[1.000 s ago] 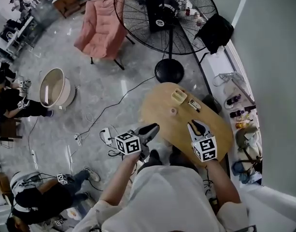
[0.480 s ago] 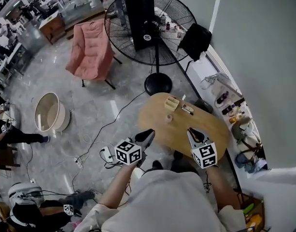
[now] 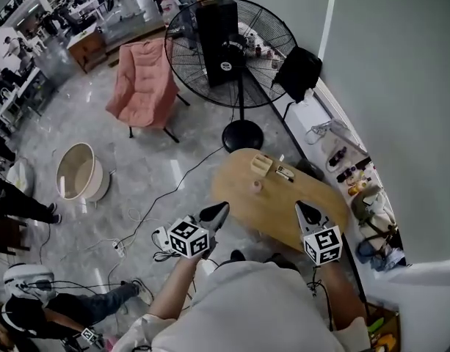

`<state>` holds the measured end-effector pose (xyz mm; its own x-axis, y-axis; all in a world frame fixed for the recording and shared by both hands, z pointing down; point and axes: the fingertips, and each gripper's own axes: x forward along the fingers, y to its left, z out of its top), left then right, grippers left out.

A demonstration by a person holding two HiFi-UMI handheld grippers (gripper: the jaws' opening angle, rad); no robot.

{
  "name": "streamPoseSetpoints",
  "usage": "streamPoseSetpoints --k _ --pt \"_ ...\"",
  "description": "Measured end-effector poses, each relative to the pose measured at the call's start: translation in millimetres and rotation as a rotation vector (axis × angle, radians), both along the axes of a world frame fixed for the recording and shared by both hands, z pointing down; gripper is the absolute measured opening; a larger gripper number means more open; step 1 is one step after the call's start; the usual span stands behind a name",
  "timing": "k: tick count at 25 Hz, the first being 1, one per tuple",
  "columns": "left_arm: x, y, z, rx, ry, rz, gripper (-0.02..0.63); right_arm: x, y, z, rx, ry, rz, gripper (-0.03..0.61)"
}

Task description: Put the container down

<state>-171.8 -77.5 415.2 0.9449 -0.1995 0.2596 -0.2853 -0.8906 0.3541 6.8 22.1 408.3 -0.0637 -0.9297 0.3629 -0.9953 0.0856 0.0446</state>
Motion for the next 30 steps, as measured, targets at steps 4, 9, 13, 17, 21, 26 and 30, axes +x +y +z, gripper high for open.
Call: streamPoseSetpoints --k 4,9,13,17,21,26,30 --pt "8 3 -10 0.018 0.008 -0.031 0.021 15 0 -8 0.023 -0.016 -0.009 0.002" --pt "23 4 -19 0.037 0.018 -0.062 0.021 28 -4 -16 0.048 -0.012 -0.051 0.000" --pt "30 4 -23 0.031 0.028 -0.095 0.021 31 -6 -19 0.045 -0.022 -0.078 0.001" --pt "39 6 -22 0.028 0.028 -0.106 0.021 38 -9 -20 0.042 -0.024 -0.094 0.000" --pt "44 11 -20 0.028 0.024 -0.111 0.021 42 -10 -20 0.041 -0.026 -0.107 0.002" --pt "45 11 -19 0.033 0.022 -0.119 0.021 43 -13 -20 0.045 -0.025 -0.118 0.002" --pt "48 10 -21 0.029 0.021 -0.123 0.021 46 -15 -22 0.044 -0.028 -0.121 0.001"
